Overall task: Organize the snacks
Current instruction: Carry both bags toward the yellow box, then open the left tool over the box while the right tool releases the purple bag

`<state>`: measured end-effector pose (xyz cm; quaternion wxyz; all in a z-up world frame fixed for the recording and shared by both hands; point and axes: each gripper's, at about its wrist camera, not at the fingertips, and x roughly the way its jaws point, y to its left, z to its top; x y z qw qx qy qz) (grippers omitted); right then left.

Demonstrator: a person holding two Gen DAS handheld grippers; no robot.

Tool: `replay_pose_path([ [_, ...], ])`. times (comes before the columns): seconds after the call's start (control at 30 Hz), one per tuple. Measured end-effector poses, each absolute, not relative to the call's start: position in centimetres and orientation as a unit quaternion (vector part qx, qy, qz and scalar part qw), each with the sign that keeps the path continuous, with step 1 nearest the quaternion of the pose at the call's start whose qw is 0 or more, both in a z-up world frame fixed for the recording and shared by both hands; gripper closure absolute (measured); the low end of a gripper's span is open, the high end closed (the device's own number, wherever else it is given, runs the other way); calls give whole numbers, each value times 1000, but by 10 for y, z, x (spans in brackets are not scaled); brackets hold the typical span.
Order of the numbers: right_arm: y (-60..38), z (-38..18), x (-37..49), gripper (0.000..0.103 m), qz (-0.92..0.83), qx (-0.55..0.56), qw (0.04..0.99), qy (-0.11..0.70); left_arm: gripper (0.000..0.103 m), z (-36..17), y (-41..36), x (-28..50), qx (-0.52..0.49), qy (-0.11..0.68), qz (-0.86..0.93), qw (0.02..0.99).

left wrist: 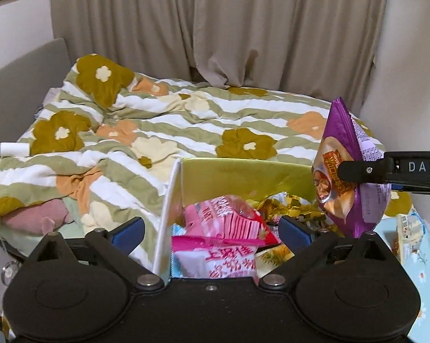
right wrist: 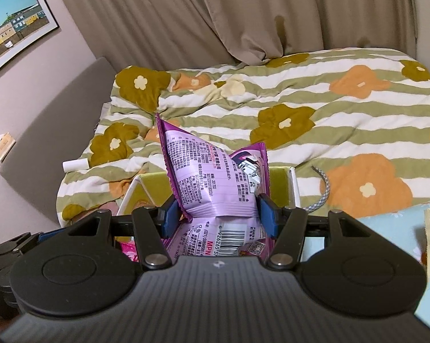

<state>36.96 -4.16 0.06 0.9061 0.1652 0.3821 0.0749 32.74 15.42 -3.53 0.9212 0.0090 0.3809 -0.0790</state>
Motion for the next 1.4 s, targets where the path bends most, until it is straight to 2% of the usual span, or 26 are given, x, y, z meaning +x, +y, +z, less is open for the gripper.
replay_pose_path([
  [0.27,-37,11,376,30,105,143,909,378,2,-28,161,319,-12,378,-60,924],
  [0.37,-32,9,381,26,109,138,909,379,2,-29,161,316,-12,379,-56,924],
  [0.4,-31,7,383,22,108,138,909,379,2,-31,161,316,-11,381,-54,923],
  [0.43,-30,4,383,6,108,140,908,379,2,-32,161,316,-11,383,-52,922],
  [0.47,-30,1,384,0,107,144,908,380,2,-34,161,316,-11,386,-51,921],
  [0.83,-36,-7,358,0,94,151,918,354,2,-35,159,304,-19,391,-55,919],
  [1.1,-49,14,329,0,80,158,928,327,2,-13,147,289,-13,373,-80,924],
  [1.4,-92,46,286,0,11,148,935,323,2,8,99,272,5,345,-152,926],
])
